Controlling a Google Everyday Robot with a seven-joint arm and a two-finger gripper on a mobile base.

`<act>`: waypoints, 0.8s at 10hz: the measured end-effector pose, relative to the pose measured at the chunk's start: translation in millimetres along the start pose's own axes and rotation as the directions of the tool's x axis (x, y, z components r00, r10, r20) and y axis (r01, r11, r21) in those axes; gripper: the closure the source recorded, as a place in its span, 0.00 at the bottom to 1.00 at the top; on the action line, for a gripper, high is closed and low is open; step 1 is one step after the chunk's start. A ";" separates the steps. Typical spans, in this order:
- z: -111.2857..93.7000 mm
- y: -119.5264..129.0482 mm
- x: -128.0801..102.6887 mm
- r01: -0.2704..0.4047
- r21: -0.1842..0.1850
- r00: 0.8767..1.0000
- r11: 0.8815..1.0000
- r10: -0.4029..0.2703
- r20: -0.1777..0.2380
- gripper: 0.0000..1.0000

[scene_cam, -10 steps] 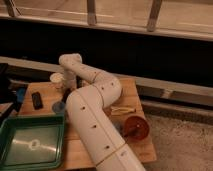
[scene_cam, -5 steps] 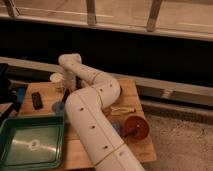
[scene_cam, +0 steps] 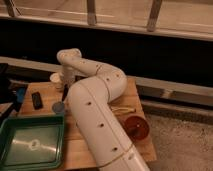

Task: Place brush in paper cup

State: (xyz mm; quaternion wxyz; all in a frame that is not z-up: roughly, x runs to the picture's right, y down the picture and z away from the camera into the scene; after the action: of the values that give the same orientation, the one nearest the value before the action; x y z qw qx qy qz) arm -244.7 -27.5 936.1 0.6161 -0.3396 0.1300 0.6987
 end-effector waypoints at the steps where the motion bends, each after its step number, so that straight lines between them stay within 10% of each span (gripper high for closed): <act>1: -17.4 5.6 0.4 0.009 -0.015 0.999 1.000 -0.008 0.036 1.00; 8: -73.7 29.5 -4.3 0.090 -0.153 0.978 0.984 -0.059 0.202 1.00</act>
State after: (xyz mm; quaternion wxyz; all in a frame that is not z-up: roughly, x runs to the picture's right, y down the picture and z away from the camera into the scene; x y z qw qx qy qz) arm -249.5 -81.2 877.6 0.6223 -0.3222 -0.0011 0.7134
